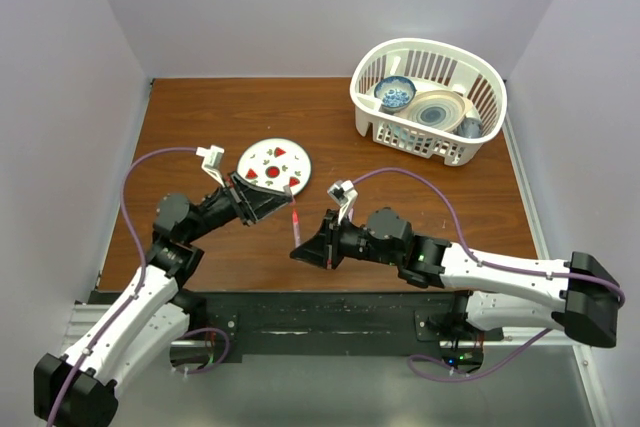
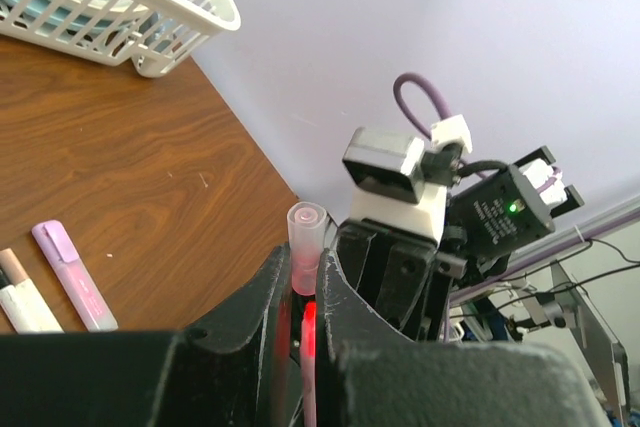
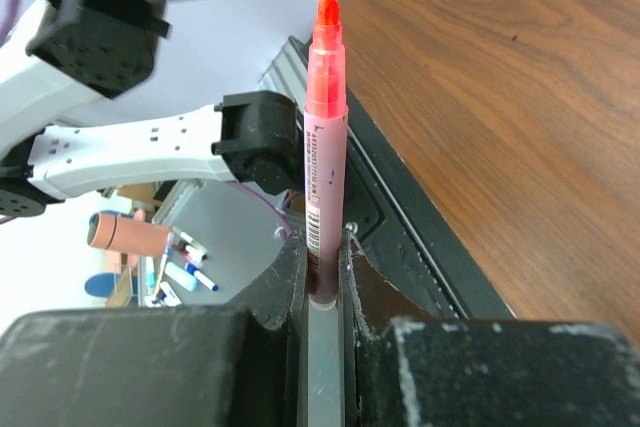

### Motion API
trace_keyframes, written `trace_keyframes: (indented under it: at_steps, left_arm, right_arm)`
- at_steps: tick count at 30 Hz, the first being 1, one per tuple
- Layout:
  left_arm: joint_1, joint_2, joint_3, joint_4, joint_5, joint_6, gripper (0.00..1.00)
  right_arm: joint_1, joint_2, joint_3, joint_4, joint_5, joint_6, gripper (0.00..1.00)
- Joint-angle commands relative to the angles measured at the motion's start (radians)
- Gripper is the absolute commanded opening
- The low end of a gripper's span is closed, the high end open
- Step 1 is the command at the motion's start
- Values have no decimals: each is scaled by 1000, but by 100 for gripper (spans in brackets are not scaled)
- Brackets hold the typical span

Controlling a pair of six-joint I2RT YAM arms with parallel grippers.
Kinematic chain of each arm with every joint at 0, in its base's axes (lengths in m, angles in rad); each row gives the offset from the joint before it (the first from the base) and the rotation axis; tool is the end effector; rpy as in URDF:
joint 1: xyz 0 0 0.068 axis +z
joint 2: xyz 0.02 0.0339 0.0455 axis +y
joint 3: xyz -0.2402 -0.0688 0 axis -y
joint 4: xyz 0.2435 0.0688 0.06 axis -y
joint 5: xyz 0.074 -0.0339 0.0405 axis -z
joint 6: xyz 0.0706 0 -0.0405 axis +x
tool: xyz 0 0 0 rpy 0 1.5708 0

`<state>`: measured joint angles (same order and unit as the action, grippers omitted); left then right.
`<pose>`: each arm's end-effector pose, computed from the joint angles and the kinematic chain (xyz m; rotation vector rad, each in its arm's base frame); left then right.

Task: Insert the pens into the pen caps

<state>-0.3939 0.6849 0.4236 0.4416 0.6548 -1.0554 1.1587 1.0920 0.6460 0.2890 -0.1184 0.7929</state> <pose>0.1798 -0.1213 0.2838 0.0922 1.6481 -1.6036 0.1114 0.2757 0.2533 -0.4608 1.9375 1.4731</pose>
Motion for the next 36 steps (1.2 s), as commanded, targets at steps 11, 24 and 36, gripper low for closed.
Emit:
trace_keyframes:
  at_steps: [11, 24, 36]
  left_arm:
    - [-6, -19, 50, -27, 5, 31, 0]
    - [-5, -48, -3, -10, 26, 17, 0]
    - [-5, -58, -23, -15, 48, 25, 0]
  right_arm:
    - [10, -11, -6, 64, 16, 2, 0]
    - [10, 2, 18, 59, 16, -6, 0]
    - [10, 23, 43, 59, 14, -14, 0]
